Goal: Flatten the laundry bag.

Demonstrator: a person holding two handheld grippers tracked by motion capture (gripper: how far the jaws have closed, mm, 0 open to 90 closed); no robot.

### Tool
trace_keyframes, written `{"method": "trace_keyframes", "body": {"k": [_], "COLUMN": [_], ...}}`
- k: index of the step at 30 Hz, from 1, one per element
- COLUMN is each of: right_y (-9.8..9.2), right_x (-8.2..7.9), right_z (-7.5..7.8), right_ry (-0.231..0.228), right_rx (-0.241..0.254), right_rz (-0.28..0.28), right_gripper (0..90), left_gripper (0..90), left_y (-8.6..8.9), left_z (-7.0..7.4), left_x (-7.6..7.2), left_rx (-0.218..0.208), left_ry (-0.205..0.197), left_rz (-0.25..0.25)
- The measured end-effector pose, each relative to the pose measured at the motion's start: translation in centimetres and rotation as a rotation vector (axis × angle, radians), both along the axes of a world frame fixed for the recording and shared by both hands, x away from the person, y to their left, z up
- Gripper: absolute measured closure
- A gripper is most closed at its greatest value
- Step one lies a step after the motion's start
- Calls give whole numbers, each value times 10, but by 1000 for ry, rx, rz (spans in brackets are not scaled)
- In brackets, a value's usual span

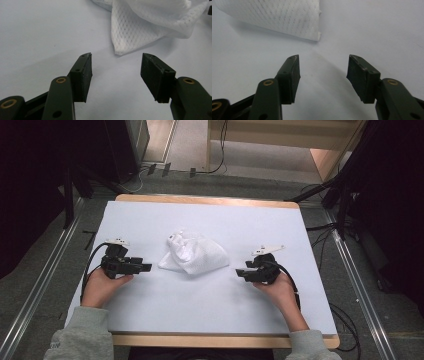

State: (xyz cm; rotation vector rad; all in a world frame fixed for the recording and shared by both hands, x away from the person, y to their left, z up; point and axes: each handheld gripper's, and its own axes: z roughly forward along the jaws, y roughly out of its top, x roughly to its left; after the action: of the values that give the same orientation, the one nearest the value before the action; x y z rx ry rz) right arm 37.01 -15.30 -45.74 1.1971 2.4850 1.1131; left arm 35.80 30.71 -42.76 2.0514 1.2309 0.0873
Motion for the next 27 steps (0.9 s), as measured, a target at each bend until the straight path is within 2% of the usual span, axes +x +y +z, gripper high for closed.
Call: {"method": "trace_keyframes", "body": {"k": [1,3,9,21,27], "right_y": [-1,-1,2,6,7], "right_x": [1,1,2,3,4], "right_z": [0,0,3,6,9], "right_ry": [22,27,3,13,7], "right_rx": [11,11,5,24,26], "right_rz": [-11,-21,-3,11,12], "right_gripper": [479,480,479,492,501], "left_gripper": [428,427,411,398,392], "left_y": [0,1,1,1,1], "left_z": [0,0,0,0,1], "left_x": [-1,-1,-4,-6,-7], "left_rx": [-9,-10,-11,-13,-29], "left_ry": [-2,-2,-5,-12,-11], "left_rz": [1,-2,-4,-14,-14]}}
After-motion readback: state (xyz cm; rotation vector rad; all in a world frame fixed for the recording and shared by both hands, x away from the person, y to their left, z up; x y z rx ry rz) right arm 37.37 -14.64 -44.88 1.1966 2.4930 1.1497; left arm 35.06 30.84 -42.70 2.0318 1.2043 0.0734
